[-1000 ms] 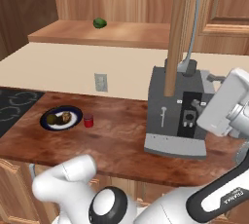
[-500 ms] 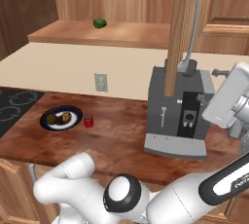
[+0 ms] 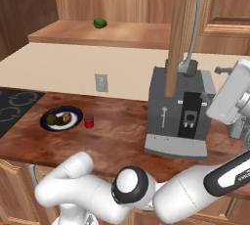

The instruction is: Pick the avocado and bread from the counter and place them on the plate. Then pick the jam from the cabinet and place it next to the plate. Lastly close the cabinet door.

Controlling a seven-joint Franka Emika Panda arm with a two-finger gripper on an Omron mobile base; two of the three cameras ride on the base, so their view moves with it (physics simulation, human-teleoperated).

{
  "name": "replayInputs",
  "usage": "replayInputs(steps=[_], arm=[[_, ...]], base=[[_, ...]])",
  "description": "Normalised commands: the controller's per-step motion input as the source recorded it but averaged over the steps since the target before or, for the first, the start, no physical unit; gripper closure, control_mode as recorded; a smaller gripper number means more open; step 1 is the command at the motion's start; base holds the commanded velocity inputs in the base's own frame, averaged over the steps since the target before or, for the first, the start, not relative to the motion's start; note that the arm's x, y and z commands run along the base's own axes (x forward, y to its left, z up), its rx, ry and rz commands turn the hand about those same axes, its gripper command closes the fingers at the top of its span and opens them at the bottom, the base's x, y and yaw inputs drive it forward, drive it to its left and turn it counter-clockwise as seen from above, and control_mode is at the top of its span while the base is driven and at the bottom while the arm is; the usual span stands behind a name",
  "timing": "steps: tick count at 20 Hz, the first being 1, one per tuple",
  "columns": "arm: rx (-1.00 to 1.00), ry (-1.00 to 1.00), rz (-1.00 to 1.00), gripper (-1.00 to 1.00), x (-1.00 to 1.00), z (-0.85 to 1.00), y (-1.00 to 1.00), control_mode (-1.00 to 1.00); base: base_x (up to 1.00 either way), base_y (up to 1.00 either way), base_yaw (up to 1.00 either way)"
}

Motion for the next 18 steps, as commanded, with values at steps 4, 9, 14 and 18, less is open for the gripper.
replayInputs(steps=[4, 9, 14, 18], arm=[[0.00, 0.04, -0.01, -1.00, 0.05, 0.00, 0.00, -1.00], [0.00, 0.11, -0.06, -1.00, 0.10, 0.00, 0.00, -1.00], [0.00, 0.06, -0.03, -1.00, 0.28, 0.00, 0.02, -1.00], [0.00, 0.02, 0.00, -1.00, 0.29, 0.00, 0.06, -1.00]], base=[[0.00, 0.00, 0.00], [0.00, 0.00, 0.00], [0.00, 0.00, 0.00], [0.00, 0.00, 0.00]])
